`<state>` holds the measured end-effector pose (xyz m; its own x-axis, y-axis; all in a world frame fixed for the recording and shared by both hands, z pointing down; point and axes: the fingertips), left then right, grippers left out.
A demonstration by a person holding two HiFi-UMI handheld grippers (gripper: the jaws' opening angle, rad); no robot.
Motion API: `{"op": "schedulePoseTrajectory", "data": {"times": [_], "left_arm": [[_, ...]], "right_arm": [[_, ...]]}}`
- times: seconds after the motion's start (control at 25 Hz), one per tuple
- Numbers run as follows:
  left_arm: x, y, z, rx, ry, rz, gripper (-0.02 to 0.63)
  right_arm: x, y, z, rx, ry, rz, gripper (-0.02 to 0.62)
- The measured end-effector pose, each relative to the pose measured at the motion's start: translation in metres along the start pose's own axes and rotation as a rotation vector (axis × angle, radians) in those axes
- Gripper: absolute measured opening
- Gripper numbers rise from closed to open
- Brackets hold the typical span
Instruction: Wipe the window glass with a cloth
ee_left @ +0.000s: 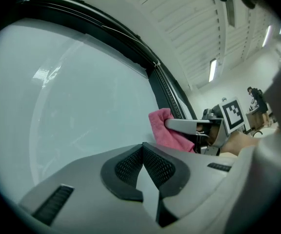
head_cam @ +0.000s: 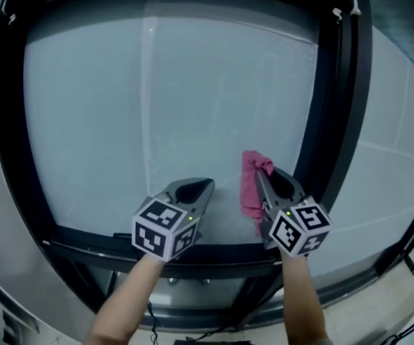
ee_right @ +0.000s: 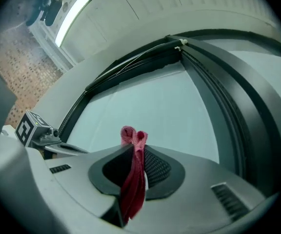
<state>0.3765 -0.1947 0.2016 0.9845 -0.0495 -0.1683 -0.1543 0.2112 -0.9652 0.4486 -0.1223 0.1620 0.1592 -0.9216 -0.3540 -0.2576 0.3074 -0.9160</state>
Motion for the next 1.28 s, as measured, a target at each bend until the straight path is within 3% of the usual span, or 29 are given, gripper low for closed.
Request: {"op": "schedulePoseTrajectory", "data": {"times": [0.4, 1.28], "left_arm": [[-0.012, -0.053, -0.009, -0.112, 0.034, -0.044, 0.006], [-0.018, -0.065, -0.004, -0.130, 0.045, -0.073, 0.006]], "right_arm": [[-0.016, -0.075, -0.033, 0.170, 0.052, -0.099, 0.055], [-0.025, -0.094, -0.047, 0.207, 0.058, -0.142, 0.055]]}}
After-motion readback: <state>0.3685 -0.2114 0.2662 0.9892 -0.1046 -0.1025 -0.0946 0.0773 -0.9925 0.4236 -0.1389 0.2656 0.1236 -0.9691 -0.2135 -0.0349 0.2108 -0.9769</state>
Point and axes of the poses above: the fingertips, and each gripper's own axes: x forward along the fingers, z to its right, y out of its top, and after that the axes turned 1 degree about -x, right-handed
